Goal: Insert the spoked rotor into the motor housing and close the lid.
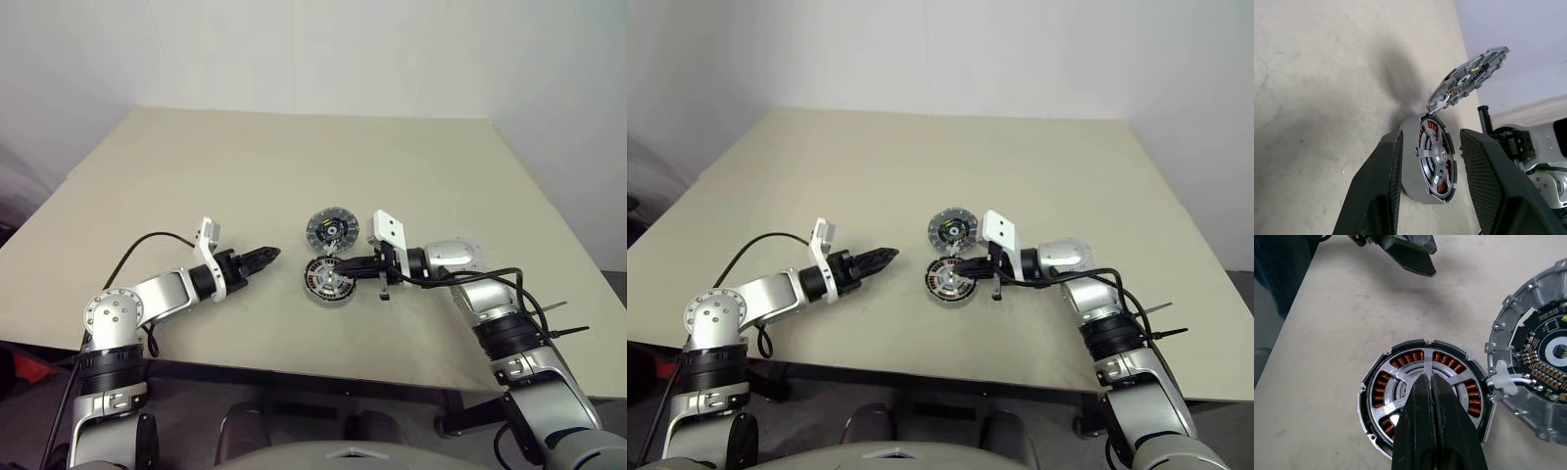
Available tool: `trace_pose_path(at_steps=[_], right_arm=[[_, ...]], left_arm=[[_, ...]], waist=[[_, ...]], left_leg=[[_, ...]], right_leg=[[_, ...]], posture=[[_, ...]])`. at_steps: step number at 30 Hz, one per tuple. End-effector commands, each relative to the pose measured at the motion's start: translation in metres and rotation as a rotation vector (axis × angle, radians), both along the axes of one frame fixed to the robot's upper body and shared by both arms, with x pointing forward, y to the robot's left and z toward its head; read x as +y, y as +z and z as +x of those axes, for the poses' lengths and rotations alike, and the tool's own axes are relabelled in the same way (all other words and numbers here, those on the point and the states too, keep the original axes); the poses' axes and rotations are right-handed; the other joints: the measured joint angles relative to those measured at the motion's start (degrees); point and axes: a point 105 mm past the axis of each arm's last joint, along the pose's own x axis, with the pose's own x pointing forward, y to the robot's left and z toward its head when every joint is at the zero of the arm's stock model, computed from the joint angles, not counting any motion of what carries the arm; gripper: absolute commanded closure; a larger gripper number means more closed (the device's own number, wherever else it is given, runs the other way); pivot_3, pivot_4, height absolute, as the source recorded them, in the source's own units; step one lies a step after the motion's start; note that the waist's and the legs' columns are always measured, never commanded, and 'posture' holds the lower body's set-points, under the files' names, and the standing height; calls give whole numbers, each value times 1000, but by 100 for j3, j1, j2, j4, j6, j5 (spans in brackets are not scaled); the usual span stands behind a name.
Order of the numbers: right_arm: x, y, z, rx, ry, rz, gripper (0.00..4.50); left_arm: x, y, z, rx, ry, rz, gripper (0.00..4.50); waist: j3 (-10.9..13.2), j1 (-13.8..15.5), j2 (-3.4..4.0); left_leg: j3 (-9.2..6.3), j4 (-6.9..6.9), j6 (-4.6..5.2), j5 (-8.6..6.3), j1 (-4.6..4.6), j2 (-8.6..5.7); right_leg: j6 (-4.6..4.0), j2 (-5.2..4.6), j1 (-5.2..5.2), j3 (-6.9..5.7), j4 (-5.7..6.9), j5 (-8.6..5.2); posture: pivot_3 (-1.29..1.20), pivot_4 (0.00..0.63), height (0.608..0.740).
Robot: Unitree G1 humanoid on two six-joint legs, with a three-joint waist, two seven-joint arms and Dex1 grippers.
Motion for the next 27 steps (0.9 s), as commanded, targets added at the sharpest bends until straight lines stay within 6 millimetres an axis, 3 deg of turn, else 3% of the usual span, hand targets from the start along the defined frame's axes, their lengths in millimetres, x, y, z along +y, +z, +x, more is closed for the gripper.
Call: trace_pose_path(at_steps=[1,6,16,24,27], right_arm=[[4,-15,3,23,-10,-17,4500],[-1,-28,7,23,-36,-47,4500],[-9,15,17,-119,6,-42,4500],[-18,35,19,-233,137,-226,4500],[-18,43,15,-271,232,-295,3894]], left_arm=[[2,11,3,-60,22,1,2520],[9,13,6,-76,53,6,2520],[8,12,10,-79,60,5,2520],[7,13,14,-100,62,18,2520],[8,16,16,-122,62,49,2486]], waist=[[0,-2,0],[-3,-14,-4],[-3,2,-3],[-2,-4,-3],[-1,-5,-3]], left_leg=[[0,0,0,0,0,0],[0,-1,1,-1,14,1],[-3,0,1,0,23,0],[-2,0,-2,2,-5,0],[-2,0,0,1,-3,0]], right_leg=[[0,0,-1,0,1,0],[0,0,16,1,5,0],[1,-1,30,1,5,0],[1,2,-12,-1,-1,0],[1,1,-11,-1,1,-1]], posture=[[0,0,740],[0,0,740],[0,0,740],[0,0,740],[0,0,740]])
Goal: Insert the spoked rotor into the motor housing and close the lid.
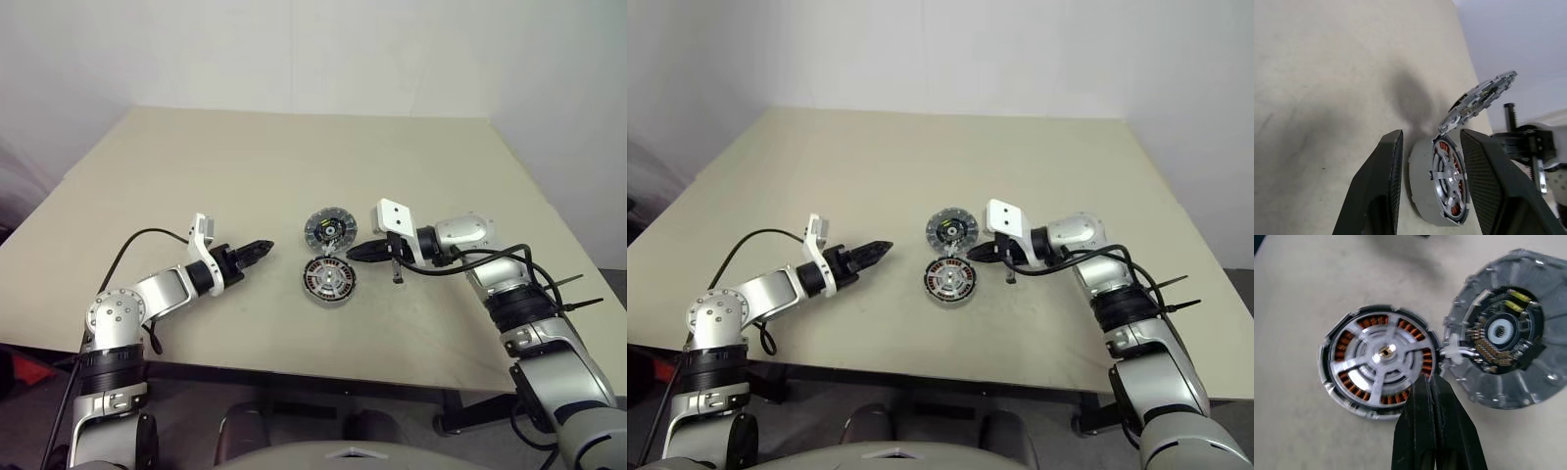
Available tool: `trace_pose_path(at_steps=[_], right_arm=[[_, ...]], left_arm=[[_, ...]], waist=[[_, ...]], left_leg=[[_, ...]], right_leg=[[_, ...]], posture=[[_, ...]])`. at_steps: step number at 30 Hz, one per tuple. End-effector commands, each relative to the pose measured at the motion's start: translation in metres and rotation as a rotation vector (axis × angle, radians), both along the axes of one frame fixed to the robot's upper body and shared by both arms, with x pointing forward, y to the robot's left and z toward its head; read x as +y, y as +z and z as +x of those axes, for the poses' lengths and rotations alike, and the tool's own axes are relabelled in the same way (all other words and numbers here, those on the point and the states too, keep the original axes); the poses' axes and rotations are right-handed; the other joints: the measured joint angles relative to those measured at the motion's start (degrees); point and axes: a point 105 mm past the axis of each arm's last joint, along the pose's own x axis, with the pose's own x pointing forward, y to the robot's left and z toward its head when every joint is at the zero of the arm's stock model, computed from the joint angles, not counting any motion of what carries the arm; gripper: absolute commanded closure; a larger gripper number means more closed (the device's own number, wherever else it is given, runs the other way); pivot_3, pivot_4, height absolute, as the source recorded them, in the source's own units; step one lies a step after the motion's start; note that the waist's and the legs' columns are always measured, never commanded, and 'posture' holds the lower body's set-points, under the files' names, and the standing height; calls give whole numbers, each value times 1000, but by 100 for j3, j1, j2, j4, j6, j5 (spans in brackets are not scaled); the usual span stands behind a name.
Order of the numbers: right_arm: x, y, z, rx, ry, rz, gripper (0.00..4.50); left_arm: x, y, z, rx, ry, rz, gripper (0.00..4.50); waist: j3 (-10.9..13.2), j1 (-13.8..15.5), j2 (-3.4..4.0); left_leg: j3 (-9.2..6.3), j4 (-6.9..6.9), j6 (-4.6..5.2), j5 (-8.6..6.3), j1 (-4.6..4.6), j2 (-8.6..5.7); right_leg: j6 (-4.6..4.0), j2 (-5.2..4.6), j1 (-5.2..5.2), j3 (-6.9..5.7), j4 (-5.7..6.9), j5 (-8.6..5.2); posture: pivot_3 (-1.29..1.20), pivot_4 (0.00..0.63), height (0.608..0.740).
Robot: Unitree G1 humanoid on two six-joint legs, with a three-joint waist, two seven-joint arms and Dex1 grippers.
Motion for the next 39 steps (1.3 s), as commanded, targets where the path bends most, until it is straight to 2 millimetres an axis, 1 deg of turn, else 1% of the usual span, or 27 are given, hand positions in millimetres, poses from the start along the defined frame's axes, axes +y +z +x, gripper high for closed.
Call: trace_pose_path(at_steps=[1,3,4,6,10,12,17,21,26,33,39], right_arm=[[7,24,-2,-108,143,-83,3551],[10,30,1,-184,193,-135,2920],[11,30,1,-212,233,-170,2509],[12,28,-4,-243,315,-223,1838],[21,33,-13,-310,463,-274,1838],[23,31,-17,-326,525,-301,1838],[13,13,-24,-317,626,-399,1838],[13,12,-24,-322,640,-402,1838],[8,-2,-27,-308,656,-435,1838],[12,-13,-30,-293,663,-429,1838],[18,-14,-33,-299,670,-411,1838]], left_arm=[[1,16,6,-78,-8,38,2486],[2,20,8,-103,-14,69,2486],[3,22,8,-116,-16,83,2486],[4,26,10,-135,-17,101,2486],[9,30,12,-149,-3,109,2486],[10,29,13,-148,2,111,2486],[13,28,12,-148,14,114,2486],[15,26,12,-142,28,111,2486],[17,26,12,-145,38,113,2486],[19,27,13,-146,47,117,2486],[23,25,13,-143,61,121,2486]], waist=[[0,0,0],[1,-8,1],[1,-9,1],[0,-5,0],[0,-2,0],[1,-5,0],[0,-6,-1],[0,-14,-2],[0,-18,-2],[0,-34,-2],[0,-69,-2]], left_leg=[[0,1,2,-1,0,0],[0,2,3,-1,2,1],[0,2,3,-1,1,2],[0,2,2,-1,3,3],[0,4,3,-1,1,1],[0,6,3,-1,-2,0],[0,6,13,-6,-1,2],[0,10,17,-8,-2,0],[0,10,17,-9,-2,2],[0,10,18,-9,-2,2],[0,10,20,-10,-3,2]], right_leg=[[0,0,0,0,1,0],[0,0,0,1,6,0],[0,1,-1,1,7,0],[0,1,-1,0,10,0],[-1,-1,0,0,5,0],[-1,-1,-3,0,4,0],[-1,0,-2,-1,9,0],[-1,-1,-3,0,10,1],[-1,0,-3,0,10,0],[-1,0,-3,0,11,1],[-1,0,-3,0,11,1]], posture=[[0,0,740],[0,0,740],[0,0,740],[0,0,740],[0,0,740],[0,0,740],[0,0,740],[0,0,740],[0,0,740],[0,0,740],[0,0,740]])
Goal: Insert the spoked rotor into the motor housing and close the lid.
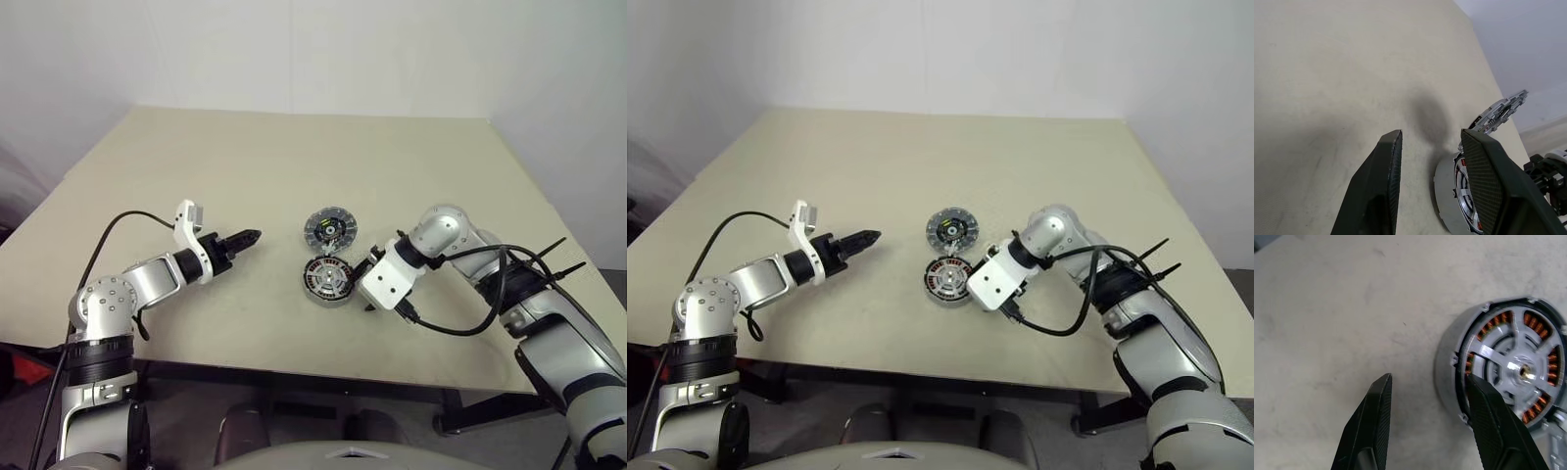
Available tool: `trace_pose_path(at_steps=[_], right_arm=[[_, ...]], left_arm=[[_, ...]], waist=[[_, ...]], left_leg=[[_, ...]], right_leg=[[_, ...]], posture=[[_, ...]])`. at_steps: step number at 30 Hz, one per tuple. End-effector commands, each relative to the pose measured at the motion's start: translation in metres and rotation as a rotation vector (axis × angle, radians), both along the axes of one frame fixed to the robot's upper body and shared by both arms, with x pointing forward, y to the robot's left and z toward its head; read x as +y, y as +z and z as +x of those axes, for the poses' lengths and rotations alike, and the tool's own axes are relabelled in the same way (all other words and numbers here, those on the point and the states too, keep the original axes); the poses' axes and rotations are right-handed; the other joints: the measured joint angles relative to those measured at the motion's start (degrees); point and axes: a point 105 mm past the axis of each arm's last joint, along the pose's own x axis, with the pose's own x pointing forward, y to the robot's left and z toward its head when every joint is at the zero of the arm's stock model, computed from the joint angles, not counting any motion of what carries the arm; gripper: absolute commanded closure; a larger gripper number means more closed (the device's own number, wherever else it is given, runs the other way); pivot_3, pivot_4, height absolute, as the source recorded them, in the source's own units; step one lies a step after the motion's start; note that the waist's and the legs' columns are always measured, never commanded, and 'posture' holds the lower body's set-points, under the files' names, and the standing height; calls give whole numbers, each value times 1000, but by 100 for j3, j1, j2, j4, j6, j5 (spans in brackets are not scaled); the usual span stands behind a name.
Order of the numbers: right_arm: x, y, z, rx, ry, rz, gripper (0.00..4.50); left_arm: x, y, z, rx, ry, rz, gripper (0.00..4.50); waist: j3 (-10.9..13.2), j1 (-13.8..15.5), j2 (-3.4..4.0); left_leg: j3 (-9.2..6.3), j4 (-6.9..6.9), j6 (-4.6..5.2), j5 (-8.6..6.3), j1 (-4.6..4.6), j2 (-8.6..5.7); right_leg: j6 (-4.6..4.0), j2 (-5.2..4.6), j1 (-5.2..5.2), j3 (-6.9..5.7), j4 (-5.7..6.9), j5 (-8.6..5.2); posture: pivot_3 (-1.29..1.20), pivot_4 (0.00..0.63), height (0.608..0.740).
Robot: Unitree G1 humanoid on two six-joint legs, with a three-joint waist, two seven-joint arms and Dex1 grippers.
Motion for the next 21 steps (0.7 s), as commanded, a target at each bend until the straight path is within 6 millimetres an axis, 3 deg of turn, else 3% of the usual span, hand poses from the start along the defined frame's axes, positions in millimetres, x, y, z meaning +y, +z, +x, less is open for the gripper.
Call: trace_pose_path(at_steps=[1,11,14,19,21], right_arm=[[8,5,-2,-21,39,17,1838],[20,-4,6,-34,-10,44,1838],[22,-2,10,-44,-26,53,2438],[23,3,17,-73,-43,61,4119],[23,5,17,-77,-41,62,4494]], left_arm=[[5,13,2,-56,19,2,2486],[6,13,3,-59,22,7,2486],[6,13,4,-59,23,10,2486],[7,13,4,-60,27,12,2486],[6,13,3,-60,26,12,2486]], waist=[[0,-24,0],[-4,-154,-7],[-4,-219,-7],[-6,-218,-11],[-7,-224,-20]], left_leg=[[0,0,0,0,0,0],[0,0,-3,1,6,7],[-4,0,-13,7,12,13],[-5,0,-15,9,8,11],[-6,0,-15,9,8,12]], right_leg=[[0,0,0,0,0,0],[-1,12,12,6,9,0],[-9,19,13,7,17,5],[-13,18,13,7,13,8],[-13,19,13,6,12,8]], posture=[[0,0,740],[0,0,740],[0,0,740],[0,0,740],[0,0,740]])
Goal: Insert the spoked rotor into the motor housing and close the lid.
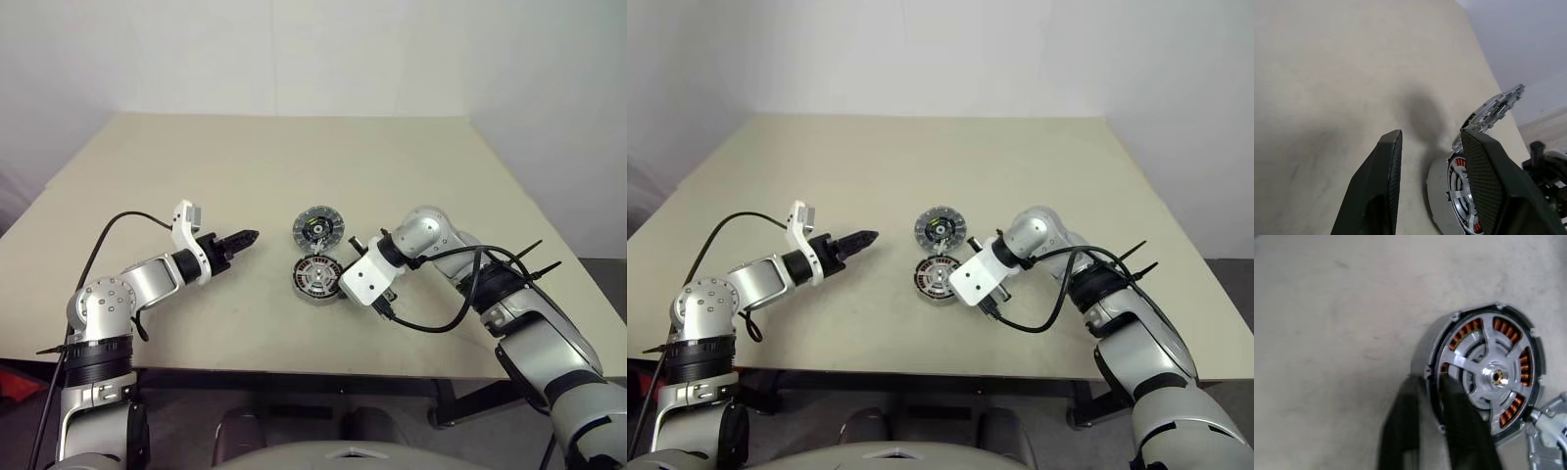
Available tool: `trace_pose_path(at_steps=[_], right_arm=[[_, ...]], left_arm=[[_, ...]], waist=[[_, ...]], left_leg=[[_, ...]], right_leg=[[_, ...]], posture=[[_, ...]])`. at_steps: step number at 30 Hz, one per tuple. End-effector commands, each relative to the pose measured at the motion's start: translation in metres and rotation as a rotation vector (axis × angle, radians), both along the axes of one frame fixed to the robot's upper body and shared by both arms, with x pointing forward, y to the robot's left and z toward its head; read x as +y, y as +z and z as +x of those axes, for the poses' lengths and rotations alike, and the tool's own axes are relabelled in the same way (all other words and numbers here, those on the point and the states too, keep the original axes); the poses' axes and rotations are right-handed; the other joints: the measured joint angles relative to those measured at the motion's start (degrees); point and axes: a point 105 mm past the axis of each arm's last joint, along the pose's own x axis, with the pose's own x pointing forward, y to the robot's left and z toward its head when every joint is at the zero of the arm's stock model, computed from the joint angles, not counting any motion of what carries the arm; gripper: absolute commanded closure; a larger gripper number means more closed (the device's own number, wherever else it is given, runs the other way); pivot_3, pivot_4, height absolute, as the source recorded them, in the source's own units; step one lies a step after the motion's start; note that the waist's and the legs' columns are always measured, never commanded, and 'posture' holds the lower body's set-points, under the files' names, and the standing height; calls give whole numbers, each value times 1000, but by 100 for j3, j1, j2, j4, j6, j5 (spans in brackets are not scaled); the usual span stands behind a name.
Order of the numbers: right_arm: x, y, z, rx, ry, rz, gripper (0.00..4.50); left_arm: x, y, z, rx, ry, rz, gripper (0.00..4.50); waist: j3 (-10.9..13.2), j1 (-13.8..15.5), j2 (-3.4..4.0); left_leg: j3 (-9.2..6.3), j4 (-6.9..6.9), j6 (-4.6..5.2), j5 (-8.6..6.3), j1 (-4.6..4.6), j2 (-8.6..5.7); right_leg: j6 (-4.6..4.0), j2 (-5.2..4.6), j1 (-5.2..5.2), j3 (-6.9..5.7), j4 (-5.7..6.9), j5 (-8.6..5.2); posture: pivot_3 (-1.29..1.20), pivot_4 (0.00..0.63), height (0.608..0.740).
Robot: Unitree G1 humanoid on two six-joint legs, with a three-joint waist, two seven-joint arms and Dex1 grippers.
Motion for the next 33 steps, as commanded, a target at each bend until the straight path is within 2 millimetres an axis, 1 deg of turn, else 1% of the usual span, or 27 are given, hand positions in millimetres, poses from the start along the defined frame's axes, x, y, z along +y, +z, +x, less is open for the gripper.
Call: trace_pose_path(at_steps=[1,11,14,16,18,21,25,28,30,33], right_arm=[[0,7,6,-31,-14,8,4494],[1,17,15,-85,-43,22,4494],[-4,23,25,-105,-122,41,4494],[-5,28,27,-74,-174,69,4494],[-2,38,24,-3,-222,113,4494],[-4,46,17,58,-248,121,4494],[-12,50,14,95,-348,92,4494],[-18,55,3,186,-420,56,4494],[-15,59,-2,226,-445,58,4494],[-5,63,-3,290,-496,80,4494]], left_arm=[[2,14,3,-62,9,-3,2486],[1,12,3,-61,15,-7,2486],[1,11,3,-61,22,-13,2486],[1,10,3,-58,29,-16,2486],[1,8,2,-56,35,-21,2486],[2,6,-1,-52,45,-27,2486],[4,4,-3,-50,59,-31,2486],[8,1,-6,-45,78,-32,2486],[9,0,-6,-43,84,-34,2486],[8,0,-7,-43,89,-37,2486]], waist=[[2,-11,-3],[2,-11,-3],[3,-9,-4],[3,-6,-3],[6,1,-1],[12,9,3],[14,20,1],[17,34,5],[18,46,4],[20,48,3]], left_leg=[[0,0,0,0,-1,0],[-1,0,0,0,1,1],[-1,0,0,0,0,0],[-1,0,0,1,0,-1],[-1,0,0,1,-2,-1],[-2,0,2,0,-7,-1],[-3,-3,14,-5,-20,0],[-2,-3,14,-5,-21,-2],[-2,-3,18,-8,-20,-2],[-2,-3,11,-4,-10,0]], right_leg=[[0,0,0,0,-1,0],[-1,1,-2,1,2,1],[-3,1,-1,1,2,2],[-3,0,-1,1,2,2],[-3,0,-2,1,0,2],[-3,0,-15,0,-6,2],[-3,2,-29,-3,-19,2],[-3,0,-29,-4,-22,1],[-2,0,-29,-3,-22,1],[-2,1,-29,-1,-14,1]], posture=[[0,0,740],[0,0,740],[0,0,740],[0,0,740],[0,0,740],[0,0,740],[0,0,740],[0,0,740],[0,0,740],[0,0,740]])
